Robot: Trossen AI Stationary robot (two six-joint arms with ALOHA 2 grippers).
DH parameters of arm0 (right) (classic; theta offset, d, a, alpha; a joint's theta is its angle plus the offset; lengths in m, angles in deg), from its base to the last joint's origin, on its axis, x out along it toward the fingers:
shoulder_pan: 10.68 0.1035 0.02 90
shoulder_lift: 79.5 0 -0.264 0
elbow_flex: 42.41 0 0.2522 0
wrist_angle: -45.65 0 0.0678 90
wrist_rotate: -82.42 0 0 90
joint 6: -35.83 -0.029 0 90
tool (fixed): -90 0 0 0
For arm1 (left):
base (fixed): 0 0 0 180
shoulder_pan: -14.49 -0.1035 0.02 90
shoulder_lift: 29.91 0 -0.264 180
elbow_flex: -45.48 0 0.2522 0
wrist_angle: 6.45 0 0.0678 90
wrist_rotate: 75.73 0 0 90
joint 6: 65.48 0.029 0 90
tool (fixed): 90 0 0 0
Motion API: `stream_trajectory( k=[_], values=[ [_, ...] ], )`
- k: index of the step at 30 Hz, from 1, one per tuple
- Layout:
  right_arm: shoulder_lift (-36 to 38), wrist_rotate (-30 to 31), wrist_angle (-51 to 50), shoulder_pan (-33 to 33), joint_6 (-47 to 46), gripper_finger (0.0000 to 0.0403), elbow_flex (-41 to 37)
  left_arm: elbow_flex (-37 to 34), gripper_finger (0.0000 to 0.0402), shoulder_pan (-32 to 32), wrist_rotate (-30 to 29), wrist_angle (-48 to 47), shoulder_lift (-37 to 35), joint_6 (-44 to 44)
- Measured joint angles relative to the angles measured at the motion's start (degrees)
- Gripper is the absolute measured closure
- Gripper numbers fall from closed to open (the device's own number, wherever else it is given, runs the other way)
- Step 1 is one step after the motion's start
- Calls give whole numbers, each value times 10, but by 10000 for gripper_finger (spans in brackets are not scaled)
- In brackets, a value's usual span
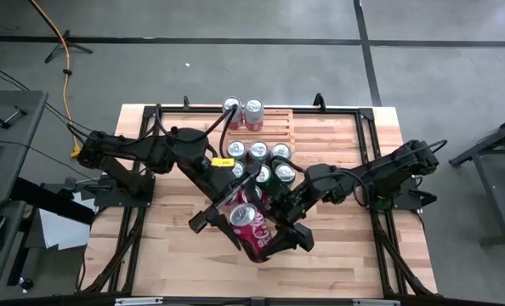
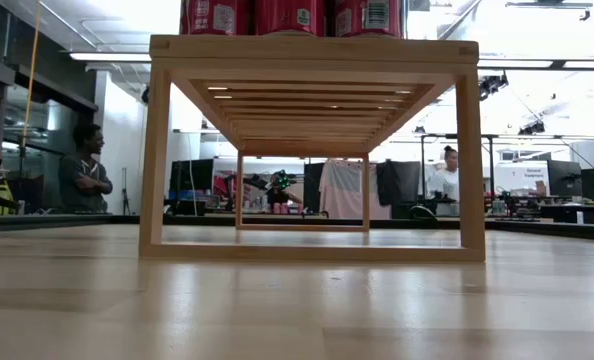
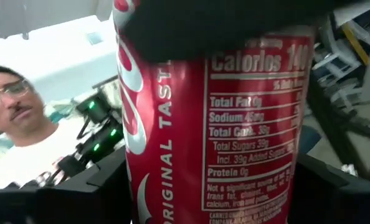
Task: Place canned beverage on shelf
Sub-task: Put the red soda can on the shelf aligned with the other red soda cans
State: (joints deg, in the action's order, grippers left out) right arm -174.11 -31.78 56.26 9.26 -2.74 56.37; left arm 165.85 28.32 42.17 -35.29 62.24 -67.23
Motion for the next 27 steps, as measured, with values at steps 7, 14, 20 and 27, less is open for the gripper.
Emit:
stream_trajectory(
  k=[7,14,20,27],
  values=[
    [9,-46,-27,0,-1,119,-1,0,81,-7,-5,17,-15,-67],
    [73,-46,-177,-1,67,119,-1,0,81,-21,-41,1,-90,-67],
    [159,140,-446,33,140,119,-1,1,81,-5,-171,-103,-158,-37],
    [206,418,-659,155,82,119,0,-31,81,65,-316,-219,-185,-52]
  ],
)
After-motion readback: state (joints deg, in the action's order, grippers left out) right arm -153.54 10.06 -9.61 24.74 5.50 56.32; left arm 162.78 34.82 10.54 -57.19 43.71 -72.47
